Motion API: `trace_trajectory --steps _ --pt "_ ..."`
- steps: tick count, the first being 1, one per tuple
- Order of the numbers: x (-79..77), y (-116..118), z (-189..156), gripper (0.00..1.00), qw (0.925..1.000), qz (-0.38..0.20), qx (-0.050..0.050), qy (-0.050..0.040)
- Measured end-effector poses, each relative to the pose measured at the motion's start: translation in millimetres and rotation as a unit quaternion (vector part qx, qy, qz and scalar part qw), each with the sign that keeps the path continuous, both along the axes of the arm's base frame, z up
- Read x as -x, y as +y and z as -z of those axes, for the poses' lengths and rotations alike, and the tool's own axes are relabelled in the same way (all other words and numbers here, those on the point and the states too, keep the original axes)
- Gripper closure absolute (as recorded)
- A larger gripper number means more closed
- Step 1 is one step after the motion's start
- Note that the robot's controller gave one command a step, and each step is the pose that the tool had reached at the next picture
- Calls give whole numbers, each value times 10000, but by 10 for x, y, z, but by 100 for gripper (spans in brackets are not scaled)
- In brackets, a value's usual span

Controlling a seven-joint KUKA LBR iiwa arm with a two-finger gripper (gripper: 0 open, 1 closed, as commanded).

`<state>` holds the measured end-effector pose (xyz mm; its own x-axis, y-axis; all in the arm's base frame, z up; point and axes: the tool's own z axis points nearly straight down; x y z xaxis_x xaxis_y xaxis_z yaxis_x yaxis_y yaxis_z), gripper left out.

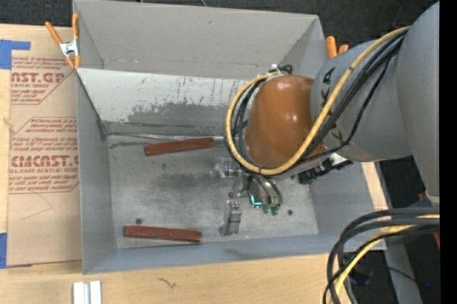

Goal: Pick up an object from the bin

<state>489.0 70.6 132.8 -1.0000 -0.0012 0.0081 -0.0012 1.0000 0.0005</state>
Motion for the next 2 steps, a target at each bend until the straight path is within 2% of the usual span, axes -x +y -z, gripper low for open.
trace_trajectory --steps 1,2 --pt "-30 1070 646 0 9971 -761 -11 -27" --pt "77 1513 313 0 9982 -603 -22 -55"
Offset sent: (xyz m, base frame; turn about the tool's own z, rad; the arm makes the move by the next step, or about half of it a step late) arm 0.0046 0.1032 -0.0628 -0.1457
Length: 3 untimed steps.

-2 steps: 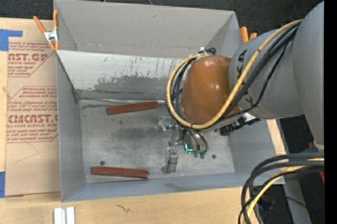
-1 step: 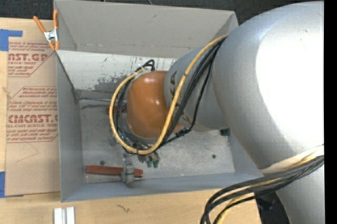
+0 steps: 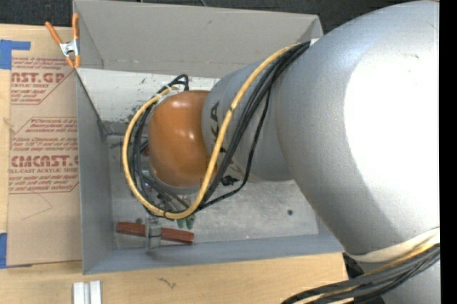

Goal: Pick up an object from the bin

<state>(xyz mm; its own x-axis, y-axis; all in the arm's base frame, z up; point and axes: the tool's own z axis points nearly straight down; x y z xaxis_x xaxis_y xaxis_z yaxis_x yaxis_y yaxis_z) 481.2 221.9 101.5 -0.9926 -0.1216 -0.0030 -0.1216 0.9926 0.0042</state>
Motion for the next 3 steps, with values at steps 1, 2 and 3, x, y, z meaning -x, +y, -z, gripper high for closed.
trace_trajectory --steps 1,2,3 --pt "26 -347 23 0 9997 259 26 22" --pt "7 72 317 0 9983 581 3 -23" --pt "-9 77 310 0 9983 581 8 -16"
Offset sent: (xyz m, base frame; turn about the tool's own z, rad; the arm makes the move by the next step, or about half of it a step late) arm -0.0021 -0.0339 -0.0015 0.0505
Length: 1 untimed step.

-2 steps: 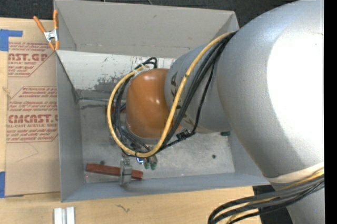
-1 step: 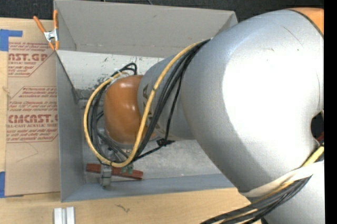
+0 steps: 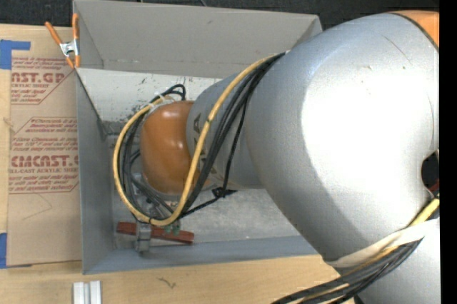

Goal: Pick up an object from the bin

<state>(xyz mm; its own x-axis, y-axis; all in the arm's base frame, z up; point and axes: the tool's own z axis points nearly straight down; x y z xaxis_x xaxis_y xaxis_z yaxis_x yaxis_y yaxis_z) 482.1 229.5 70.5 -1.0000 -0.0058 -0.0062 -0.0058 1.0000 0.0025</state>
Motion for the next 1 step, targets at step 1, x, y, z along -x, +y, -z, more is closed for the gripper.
trace_trajectory --steps 1 --pt "15 -3 7 100 10000 0 9 29"
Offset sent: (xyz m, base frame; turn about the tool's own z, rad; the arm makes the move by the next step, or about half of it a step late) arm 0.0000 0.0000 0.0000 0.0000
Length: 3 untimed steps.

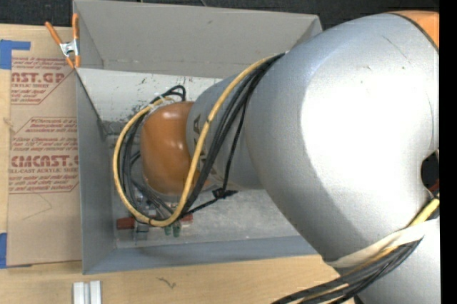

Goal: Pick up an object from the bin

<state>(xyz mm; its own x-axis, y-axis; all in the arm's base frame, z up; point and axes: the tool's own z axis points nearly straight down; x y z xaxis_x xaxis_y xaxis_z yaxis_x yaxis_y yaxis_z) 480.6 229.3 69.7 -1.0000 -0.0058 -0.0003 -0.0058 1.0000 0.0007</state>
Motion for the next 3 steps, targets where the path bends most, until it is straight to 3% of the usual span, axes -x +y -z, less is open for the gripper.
trace_trajectory --steps 1,3 --pt "-8 11 -619 100 10000 -3 -14 -20" --pt "-13 22 -814 100 10000 -6 -6 0"
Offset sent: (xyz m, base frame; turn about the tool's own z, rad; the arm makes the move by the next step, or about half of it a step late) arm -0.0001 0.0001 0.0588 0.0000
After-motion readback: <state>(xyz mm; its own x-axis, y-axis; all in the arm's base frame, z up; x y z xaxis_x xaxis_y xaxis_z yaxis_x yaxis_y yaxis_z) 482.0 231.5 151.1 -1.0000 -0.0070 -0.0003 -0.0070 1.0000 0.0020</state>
